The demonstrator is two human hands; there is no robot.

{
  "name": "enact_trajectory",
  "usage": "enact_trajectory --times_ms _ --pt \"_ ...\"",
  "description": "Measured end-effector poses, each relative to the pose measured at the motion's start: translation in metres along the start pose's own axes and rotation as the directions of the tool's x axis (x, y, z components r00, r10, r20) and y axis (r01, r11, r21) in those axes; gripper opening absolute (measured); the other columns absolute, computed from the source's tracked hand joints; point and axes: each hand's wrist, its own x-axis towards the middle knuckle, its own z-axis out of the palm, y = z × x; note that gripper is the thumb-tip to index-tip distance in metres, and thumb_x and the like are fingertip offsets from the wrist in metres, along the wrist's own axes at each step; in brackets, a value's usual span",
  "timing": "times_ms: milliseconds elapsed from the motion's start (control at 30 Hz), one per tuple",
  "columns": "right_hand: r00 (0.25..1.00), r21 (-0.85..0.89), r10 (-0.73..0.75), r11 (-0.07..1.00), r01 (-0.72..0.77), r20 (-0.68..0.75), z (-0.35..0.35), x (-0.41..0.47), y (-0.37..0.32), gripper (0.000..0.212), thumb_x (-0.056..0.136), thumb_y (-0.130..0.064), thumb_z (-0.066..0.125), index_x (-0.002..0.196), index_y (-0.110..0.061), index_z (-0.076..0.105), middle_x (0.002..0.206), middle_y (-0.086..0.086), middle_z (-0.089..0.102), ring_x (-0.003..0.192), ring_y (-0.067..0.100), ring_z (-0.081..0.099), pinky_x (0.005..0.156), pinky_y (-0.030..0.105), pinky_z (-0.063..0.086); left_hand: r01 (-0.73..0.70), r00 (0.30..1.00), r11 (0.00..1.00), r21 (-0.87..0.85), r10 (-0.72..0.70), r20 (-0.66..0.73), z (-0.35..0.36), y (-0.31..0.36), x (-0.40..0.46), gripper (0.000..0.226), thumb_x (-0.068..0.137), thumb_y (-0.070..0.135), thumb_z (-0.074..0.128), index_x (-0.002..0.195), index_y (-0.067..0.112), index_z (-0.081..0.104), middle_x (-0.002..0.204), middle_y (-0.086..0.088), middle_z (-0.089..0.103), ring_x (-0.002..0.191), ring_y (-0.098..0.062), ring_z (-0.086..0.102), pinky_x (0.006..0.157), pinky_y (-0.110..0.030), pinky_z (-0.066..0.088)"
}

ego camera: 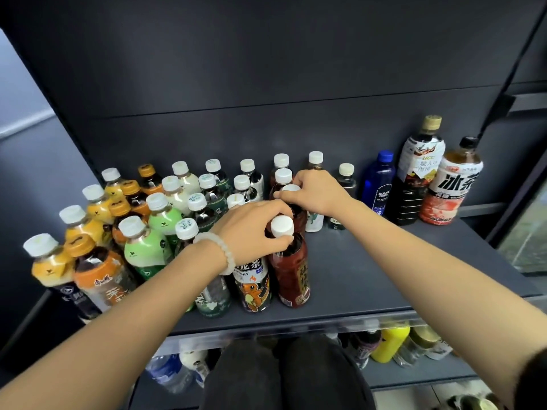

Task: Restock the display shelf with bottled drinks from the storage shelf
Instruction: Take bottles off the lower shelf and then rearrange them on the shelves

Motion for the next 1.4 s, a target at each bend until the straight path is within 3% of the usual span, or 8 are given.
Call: enact_trajectory --times_ms 167,300,500,767,933,1033,1133,1400 --pt "0.998 0.029 0.003 1.0 -0.005 0.07 -0.007 -0.001 -0.002 0.041 0.081 -0.051 0.064 0.07 -0.015 0.045 0.075 0.003 0.056 0.074 0.019 0.052 0.063 0.03 0.038 0.053 0.998 0.997 -0.049 -0.054 -0.023 0.006 -0.006 -0.002 0.029 0.08 0.044 0.064 0.105 0.036 0.051 0.102 0.014 0.058 0.095 -0.01 0.055 0.084 -0.035 0.047" --pt "0.991 0.115 0.025 0.993 -0.041 0.133 -0.009 0.002 -0.002 0.043 0.083 -0.048 0.063 0.066 -0.016 0.04 0.063 0.002 0.054 0.054 0.014 0.053 0.05 0.022 0.036 0.039 0.998 0.998 -0.051 -0.042 -0.053 0.007 -0.005 -0.003 0.034 0.082 0.044 0.064 0.113 0.034 0.055 0.106 0.015 0.058 0.099 -0.009 0.054 0.088 -0.033 0.046" --pt "0.991 0.169 0.009 0.985 -0.032 0.135 -0.008 0.006 0.005 0.041 0.082 -0.047 0.064 0.072 -0.014 0.043 0.064 0.002 0.055 0.053 0.015 0.054 0.052 0.023 0.04 0.036 0.997 0.999 0.031 -0.034 -0.066 0.009 0.004 -0.002 0.04 0.086 0.045 0.059 0.124 0.035 0.052 0.117 0.014 0.059 0.11 -0.01 0.052 0.097 -0.039 0.041" --pt "0.992 0.303 0.03 0.95 -0.068 0.126 -0.01 0.007 0.02 0.04 0.079 -0.048 0.068 0.08 -0.011 0.051 0.075 0.009 0.062 0.062 0.021 0.057 0.058 0.028 0.05 -0.008 0.999 0.996 0.089 0.012 -0.041 0.011 0.016 0.006 0.038 0.083 0.038 0.056 0.121 0.035 0.055 0.104 0.014 0.054 0.104 -0.013 0.051 0.094 -0.037 0.039" --pt "0.992 0.288 0.022 0.956 -0.058 0.124 -0.009 0.004 0.018 0.039 0.08 -0.047 0.068 0.076 -0.013 0.048 0.068 0.0 0.056 0.058 0.015 0.052 0.05 0.017 0.041 0.018 0.998 0.984 0.178 -0.006 -0.065 0.016 0.016 0.008 0.041 0.087 0.049 0.053 0.127 0.038 0.047 0.117 0.016 0.055 0.114 -0.01 0.049 0.097 -0.034 0.032" --pt "0.994 0.227 -0.007 0.974 -0.018 0.105 -0.003 0.006 0.012 0.045 0.079 -0.049 0.067 0.068 -0.017 0.039 0.067 -0.002 0.044 0.062 0.013 0.042 0.053 0.023 0.034 0.034 0.995 0.985 0.171 -0.017 -0.094 0.018 0.015 0.004 0.045 0.087 0.051 0.054 0.129 0.038 0.045 0.125 0.018 0.054 0.12 -0.008 0.047 0.099 -0.033 0.03" --pt "0.995 0.218 -0.015 0.976 -0.008 0.102 0.0 0.009 0.007 0.049 0.079 -0.049 0.067 0.062 -0.018 0.033 0.063 -0.005 0.038 0.059 0.012 0.036 0.054 0.025 0.029 0.036 0.989 0.992 0.125 -0.017 -0.15 0.018 0.016 0.002 0.042 0.085 0.046 0.06 0.124 0.033 0.05 0.119 0.018 0.057 0.115 -0.008 0.049 0.098 -0.032 0.031" --pt "0.992 0.221 0.0 0.975 -0.028 0.126 -0.004 0.008 0.009 0.047 0.081 -0.048 0.066 0.064 -0.019 0.034 0.062 -0.005 0.038 0.057 0.01 0.036 0.052 0.023 0.029 -0.032 0.992 0.983 0.181 0.054 -0.117 0.015 0.01 0.006 0.042 0.087 0.042 0.059 0.127 0.03 0.053 0.124 0.012 0.058 0.119 -0.013 0.046 0.099 -0.033 0.029"
